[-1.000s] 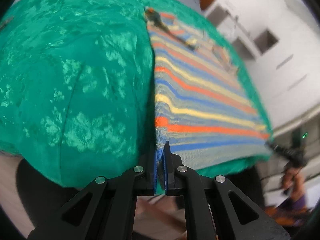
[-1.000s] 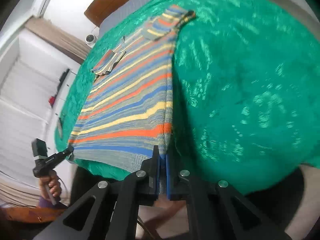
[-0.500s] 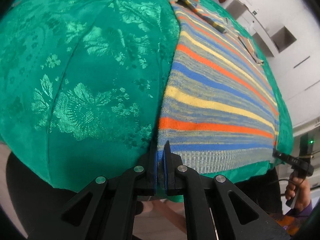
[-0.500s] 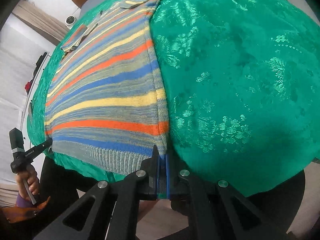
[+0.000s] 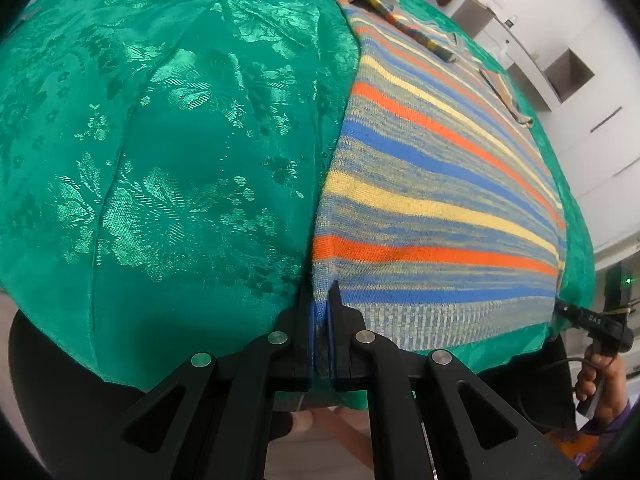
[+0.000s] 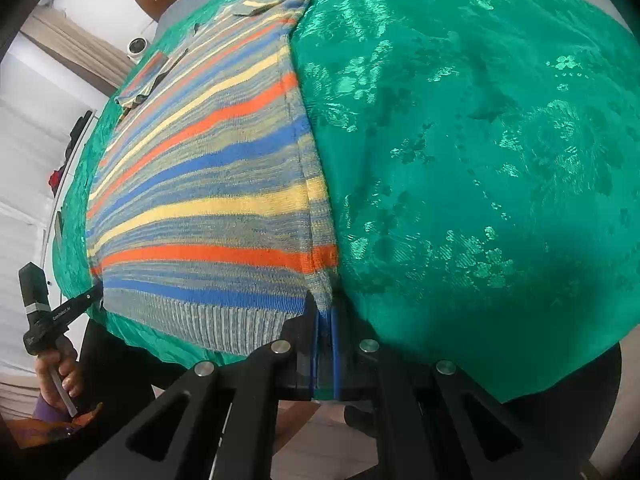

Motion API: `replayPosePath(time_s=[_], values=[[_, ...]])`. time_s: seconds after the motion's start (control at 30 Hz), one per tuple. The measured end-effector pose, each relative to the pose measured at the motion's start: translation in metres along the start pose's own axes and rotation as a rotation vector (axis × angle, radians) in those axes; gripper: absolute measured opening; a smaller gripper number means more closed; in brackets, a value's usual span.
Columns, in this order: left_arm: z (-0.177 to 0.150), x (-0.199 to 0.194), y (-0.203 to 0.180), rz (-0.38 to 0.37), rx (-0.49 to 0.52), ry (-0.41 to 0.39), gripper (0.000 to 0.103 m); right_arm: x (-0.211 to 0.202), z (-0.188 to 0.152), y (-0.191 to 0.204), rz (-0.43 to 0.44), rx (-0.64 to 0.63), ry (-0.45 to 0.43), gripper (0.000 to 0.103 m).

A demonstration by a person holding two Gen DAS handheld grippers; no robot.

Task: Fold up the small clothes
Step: 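Pull the hem with both grippers to straighten the sweater flat on the bed, then open both grippers and release the sweater hem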

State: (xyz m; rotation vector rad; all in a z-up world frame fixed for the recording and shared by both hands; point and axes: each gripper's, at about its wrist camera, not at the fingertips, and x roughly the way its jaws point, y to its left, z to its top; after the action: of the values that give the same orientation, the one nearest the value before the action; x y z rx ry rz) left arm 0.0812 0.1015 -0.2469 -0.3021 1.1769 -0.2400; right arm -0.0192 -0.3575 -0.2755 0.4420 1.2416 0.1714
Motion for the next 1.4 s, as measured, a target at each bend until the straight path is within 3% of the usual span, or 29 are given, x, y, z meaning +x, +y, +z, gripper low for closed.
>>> replayPosePath(time_s=[0.23,0.37,0.47,0.6,0.73,0.83,0.93,1.03,1.17,1.27,1.4], values=[[-0.002,-0.002,0.002,0.004,-0.01,-0.003,0.007,-0.006,-0.004,-0.008,0.032,0.036,-0.018,0.005],[-0.005,-0.005,-0.001,0.013,-0.022,0.011,0.011,-0.011,-0.009,-0.009,0.035,0.037,-0.007,0.014],[-0.009,-0.008,-0.006,0.028,-0.01,0.028,0.023,-0.014,-0.016,-0.008,0.022,0.026,0.012,0.017],[-0.017,-0.019,-0.017,0.061,0.016,0.052,0.056,-0.018,-0.028,-0.006,-0.017,0.006,0.069,0.027],[-0.024,-0.042,-0.024,0.095,0.045,0.015,0.065,-0.031,-0.038,-0.008,-0.08,-0.014,0.093,0.047],[-0.019,-0.066,-0.022,0.144,0.043,-0.057,0.073,-0.054,-0.034,-0.008,-0.148,-0.047,0.064,0.049],[-0.008,-0.084,-0.016,0.174,0.016,-0.125,0.075,-0.085,-0.012,-0.003,-0.227,-0.117,-0.025,0.049],[0.006,-0.102,-0.012,0.177,-0.018,-0.193,0.076,-0.123,0.034,0.01,-0.329,-0.222,-0.178,0.05],[0.017,-0.117,-0.012,0.194,-0.039,-0.268,0.082,-0.145,0.103,0.046,-0.36,-0.384,-0.311,0.062],[0.021,-0.118,-0.013,0.205,-0.055,-0.268,0.083,-0.115,0.15,0.079,-0.344,-0.559,-0.318,0.065],[0.016,-0.116,-0.012,0.228,-0.078,-0.241,0.083,-0.034,0.205,0.123,-0.284,-0.719,-0.252,0.065]])
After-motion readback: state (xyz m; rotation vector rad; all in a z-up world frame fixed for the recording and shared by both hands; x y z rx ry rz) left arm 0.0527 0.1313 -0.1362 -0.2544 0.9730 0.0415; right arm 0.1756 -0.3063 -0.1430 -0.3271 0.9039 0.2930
